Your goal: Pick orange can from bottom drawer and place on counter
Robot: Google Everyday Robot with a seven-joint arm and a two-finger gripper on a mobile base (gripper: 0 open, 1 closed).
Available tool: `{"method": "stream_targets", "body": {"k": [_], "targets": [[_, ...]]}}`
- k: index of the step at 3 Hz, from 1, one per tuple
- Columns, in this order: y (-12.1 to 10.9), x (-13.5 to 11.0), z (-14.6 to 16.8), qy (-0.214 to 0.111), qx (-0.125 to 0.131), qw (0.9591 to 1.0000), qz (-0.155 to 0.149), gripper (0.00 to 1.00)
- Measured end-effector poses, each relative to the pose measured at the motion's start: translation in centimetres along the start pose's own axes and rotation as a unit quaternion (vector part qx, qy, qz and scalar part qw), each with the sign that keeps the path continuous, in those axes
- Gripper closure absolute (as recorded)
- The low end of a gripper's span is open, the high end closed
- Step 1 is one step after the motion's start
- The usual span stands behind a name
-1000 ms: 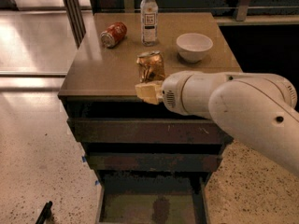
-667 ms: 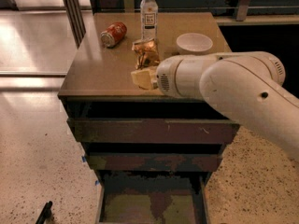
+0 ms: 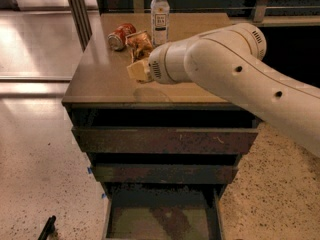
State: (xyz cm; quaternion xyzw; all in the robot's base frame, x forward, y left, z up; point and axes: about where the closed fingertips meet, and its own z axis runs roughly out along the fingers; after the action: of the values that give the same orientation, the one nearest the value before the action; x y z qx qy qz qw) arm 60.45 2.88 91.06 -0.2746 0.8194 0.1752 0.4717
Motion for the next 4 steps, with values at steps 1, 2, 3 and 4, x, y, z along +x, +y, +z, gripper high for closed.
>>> {"method": "stream_targets", "body": {"k": [1,2,3,4], "targets": [[0.1,-0.7,2.3,0.014,0.004,0.9998,-0.013,1.0],[-0.4,-1.1,3.9,0.024,0.016,0.9994,-0.02,1.0],[-0.3,-1.2,4.0,0.024,0.016,0.9993,-0.021,0.82],[-0.2,-1.2,4.0,0.024,0.016,0.9993,-0.021,0.58]]}}
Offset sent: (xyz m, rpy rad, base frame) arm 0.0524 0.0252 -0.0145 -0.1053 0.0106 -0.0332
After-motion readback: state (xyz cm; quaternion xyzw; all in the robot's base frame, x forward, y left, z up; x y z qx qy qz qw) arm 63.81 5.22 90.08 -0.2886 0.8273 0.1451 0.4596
